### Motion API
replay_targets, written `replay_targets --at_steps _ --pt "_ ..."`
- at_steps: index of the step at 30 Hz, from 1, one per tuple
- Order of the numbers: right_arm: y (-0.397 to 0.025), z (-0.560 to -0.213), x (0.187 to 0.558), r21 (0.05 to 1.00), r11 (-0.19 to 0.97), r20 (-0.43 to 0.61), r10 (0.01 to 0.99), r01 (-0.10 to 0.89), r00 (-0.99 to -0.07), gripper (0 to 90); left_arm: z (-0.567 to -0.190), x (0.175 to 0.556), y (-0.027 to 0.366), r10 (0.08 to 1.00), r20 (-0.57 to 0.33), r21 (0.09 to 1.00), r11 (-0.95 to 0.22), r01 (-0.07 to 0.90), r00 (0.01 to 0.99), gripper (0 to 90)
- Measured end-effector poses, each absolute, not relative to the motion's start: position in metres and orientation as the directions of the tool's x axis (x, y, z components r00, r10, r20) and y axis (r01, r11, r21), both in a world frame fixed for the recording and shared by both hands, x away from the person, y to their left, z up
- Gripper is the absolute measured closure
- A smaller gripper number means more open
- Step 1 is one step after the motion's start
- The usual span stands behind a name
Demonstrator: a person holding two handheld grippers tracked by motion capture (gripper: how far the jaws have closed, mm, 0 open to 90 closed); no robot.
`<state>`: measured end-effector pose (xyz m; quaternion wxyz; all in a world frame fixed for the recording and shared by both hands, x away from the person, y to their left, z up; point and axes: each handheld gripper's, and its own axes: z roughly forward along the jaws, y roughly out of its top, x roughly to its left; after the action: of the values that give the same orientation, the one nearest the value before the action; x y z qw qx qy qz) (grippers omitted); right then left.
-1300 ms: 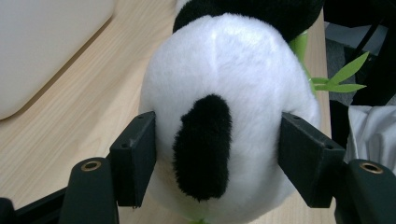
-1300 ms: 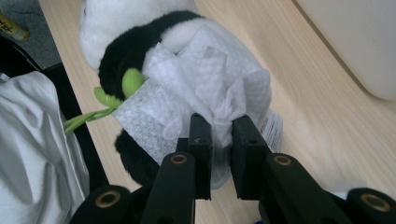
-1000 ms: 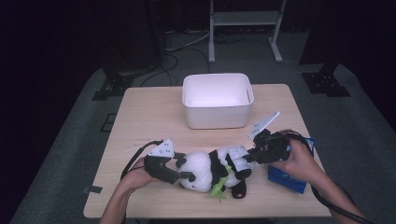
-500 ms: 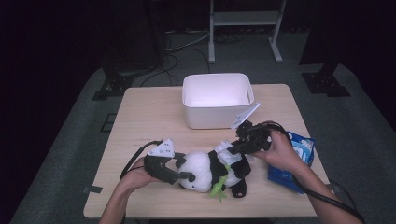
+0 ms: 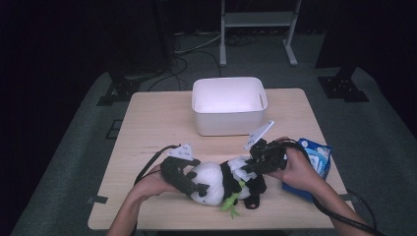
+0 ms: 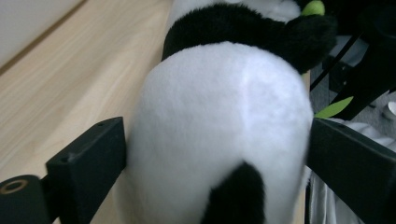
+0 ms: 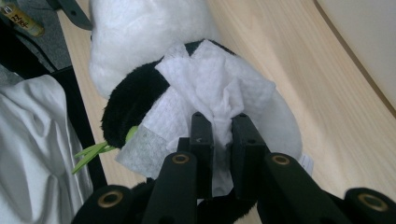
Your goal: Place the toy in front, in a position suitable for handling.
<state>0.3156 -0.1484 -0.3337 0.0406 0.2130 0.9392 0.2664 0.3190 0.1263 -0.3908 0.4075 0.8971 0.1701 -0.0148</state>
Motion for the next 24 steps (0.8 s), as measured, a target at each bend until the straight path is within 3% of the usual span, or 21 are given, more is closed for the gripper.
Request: replay_targets --at_steps 5,6,7,8,11,15,16,20,24 --pt "-0.151 -0.335 0.312 0.529 0.759 0.048 0.42 0.379 -0.906 80.0 -0.396 0.315 0.112 0.259 -0.085 0.701 -0.67 0.243 0.962 1.4" --pt "-0.153 -0.334 0.315 0.535 0.753 0.052 0.423 0.383 -0.905 79.8 -0.397 0.314 0.111 0.253 -0.068 0.699 -0.678 0.227 0.965 8.0" --pt "-0.153 -0.334 0.315 0.535 0.753 0.052 0.423 0.383 -0.905 79.8 -0.395 0.314 0.111 0.25 -0.056 0.701 -0.68 0.216 0.967 8.0" --pt "-0.154 -0.331 0.317 0.542 0.746 0.046 0.433 0.386 -0.9 79.7 -0.393 0.315 0.113 0.259 -0.036 0.702 -0.68 0.209 0.965 19.2" --pt "-0.155 -0.328 0.32 0.546 0.743 0.047 0.435 0.388 -0.899 79.4 -0.393 0.316 0.114 0.257 -0.001 0.712 -0.678 0.181 0.966 26.0" --pt "-0.154 -0.321 0.331 0.532 0.743 0.05 0.45 0.405 -0.892 78.9 -0.391 0.324 0.114 0.246 0.057 0.712 -0.69 0.134 0.968 27.6" --pt "-0.154 -0.32 0.334 0.535 0.74 0.047 0.454 0.407 -0.89 78.9 -0.388 0.33 0.113 0.243 0.112 0.708 -0.7 0.094 0.964 27.7" --pt "-0.154 -0.316 0.344 0.552 0.723 0.023 0.484 0.414 -0.875 78.7 -0.379 0.343 0.112 0.232 0.196 0.689 -0.724 0.035 0.953 27.6" --pt "-0.154 -0.314 0.35 0.557 0.717 0.049 0.477 0.42 -0.878 78.7 -0.378 0.347 0.113 0.21 0.206 0.681 -0.732 0.014 0.956 27.4"
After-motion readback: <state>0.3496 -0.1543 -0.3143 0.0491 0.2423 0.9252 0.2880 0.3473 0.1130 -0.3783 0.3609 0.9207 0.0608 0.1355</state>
